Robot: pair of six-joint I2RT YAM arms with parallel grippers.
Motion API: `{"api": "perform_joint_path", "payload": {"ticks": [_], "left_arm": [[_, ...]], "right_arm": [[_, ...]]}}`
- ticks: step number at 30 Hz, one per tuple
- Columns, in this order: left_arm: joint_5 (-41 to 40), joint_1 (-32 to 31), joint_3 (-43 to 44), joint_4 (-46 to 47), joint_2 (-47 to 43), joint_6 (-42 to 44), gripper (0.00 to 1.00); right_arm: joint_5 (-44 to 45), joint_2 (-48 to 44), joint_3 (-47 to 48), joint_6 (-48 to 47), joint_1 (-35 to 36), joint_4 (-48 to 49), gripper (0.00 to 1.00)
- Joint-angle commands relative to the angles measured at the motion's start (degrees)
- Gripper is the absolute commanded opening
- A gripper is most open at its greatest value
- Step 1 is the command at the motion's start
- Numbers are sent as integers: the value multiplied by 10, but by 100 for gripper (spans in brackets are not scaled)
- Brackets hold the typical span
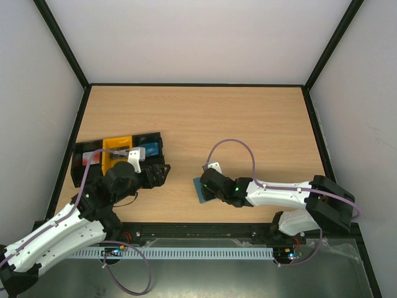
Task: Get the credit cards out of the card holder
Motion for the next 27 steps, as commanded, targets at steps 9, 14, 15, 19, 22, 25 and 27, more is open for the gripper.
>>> {"api": "perform_joint_path", "payload": {"ticks": [9, 14, 15, 19, 22, 25, 27], "left_arm": [[6, -2, -13, 22, -13, 9, 100], [6, -2, -16, 24, -14, 8, 100], [6, -2, -16, 23, -13, 8, 100], [5, -2, -14, 22, -11, 9, 100], [4, -1, -15, 23, -12, 9, 100], [3, -2, -15, 24, -11, 8, 100], [3, -1, -15, 24, -11, 8, 100]], "right_arm": [[62, 16, 13, -16, 4, -59, 28], [64, 46, 25, -22, 12, -57, 30], [68, 49, 28, -23, 15, -57, 31], [81, 61, 37, -29, 19, -62, 33], [100, 69, 49, -31, 26, -76, 33], [117, 72, 58, -32, 35, -90, 33], [127, 75, 62, -30, 38, -99, 33]]}}
